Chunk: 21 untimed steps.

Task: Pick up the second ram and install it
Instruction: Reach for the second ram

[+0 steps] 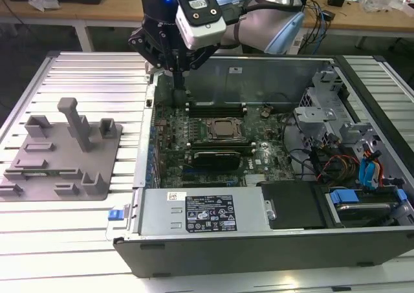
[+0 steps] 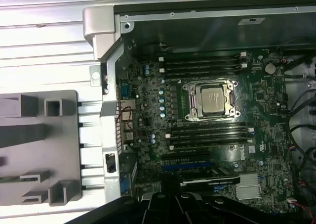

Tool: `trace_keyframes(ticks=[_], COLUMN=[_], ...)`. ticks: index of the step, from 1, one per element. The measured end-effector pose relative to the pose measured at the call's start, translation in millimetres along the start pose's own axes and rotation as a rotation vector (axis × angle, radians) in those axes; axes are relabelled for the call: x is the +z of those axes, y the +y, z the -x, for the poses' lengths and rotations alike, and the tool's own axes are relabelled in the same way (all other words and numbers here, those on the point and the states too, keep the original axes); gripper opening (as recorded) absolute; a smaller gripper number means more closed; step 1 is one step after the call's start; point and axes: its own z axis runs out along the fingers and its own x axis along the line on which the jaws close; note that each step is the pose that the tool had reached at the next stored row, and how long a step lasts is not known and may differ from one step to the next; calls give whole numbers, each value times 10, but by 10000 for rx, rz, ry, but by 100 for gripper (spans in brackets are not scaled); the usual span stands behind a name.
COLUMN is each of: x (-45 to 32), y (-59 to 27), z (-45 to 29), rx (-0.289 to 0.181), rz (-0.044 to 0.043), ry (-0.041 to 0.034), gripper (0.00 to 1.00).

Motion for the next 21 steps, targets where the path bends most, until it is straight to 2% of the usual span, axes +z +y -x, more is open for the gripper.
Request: trace_keyframes(ticks=[13,21], x=[-5,-9], y=[-17,-33], z=[-228,-446], rx=[-1,0], rz=[0,0], ry=[0,0], gripper=[8,8])
